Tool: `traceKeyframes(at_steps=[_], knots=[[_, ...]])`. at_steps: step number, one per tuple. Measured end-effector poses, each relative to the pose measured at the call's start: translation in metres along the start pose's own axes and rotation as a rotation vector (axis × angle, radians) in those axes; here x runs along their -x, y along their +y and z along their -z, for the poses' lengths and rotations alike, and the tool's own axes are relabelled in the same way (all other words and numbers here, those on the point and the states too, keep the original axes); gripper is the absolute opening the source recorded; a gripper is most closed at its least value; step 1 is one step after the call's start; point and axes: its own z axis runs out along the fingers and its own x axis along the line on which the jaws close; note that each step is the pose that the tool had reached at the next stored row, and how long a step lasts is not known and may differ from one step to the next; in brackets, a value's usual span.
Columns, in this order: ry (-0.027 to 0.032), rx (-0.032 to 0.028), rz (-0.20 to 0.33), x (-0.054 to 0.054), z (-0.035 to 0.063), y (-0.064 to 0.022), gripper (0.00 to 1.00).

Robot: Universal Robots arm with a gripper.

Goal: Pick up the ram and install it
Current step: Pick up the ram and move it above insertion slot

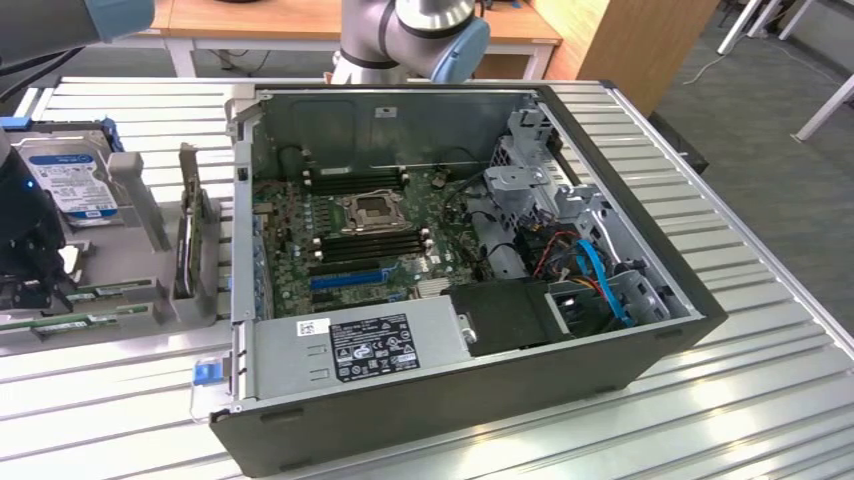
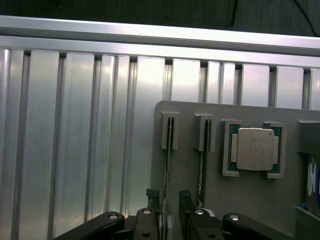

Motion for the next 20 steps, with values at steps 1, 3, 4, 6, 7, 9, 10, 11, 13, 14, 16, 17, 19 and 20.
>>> traceKeyframes(at_steps=[1,3,4,6,7,9,10,11,13,14,16,17,19,20], knots=[[0.0000,0.0000,0.000,0.000,0.0000,0.0000,0.29],[0.0000,0.0000,0.000,0.000,-0.0001,0.0000,0.29],[0.0000,0.0000,0.000,0.000,-0.0003,0.0000,0.29],[-0.0002,-0.0001,0.000,0.000,-0.0015,0.0000,0.29],[-0.0005,0.0001,0.000,0.000,-0.0021,0.0000,0.29],[-0.0036,0.0000,0.000,0.000,-0.0036,-0.0001,0.29],[-0.0055,-0.0001,0.000,-0.001,-0.0045,-0.0001,0.29],[-0.0070,-0.0004,0.000,0.000,-0.0057,-0.0001,0.29],[-0.0084,-0.0004,0.000,-0.001,-0.0081,-0.0001,0.29],[-0.0088,-0.0003,0.000,-0.001,-0.0092,-0.0002,0.29],[-0.0100,-0.0003,0.000,-0.001,-0.0112,-0.0002,0.29],[-0.0105,-0.0004,0.000,-0.001,-0.0121,-0.0002,0.29],[-0.0118,-0.0003,0.000,-0.002,-0.0136,-0.0002,0.29],[-0.0126,-0.0004,0.000,-0.002,-0.0144,-0.0002,0.29]])
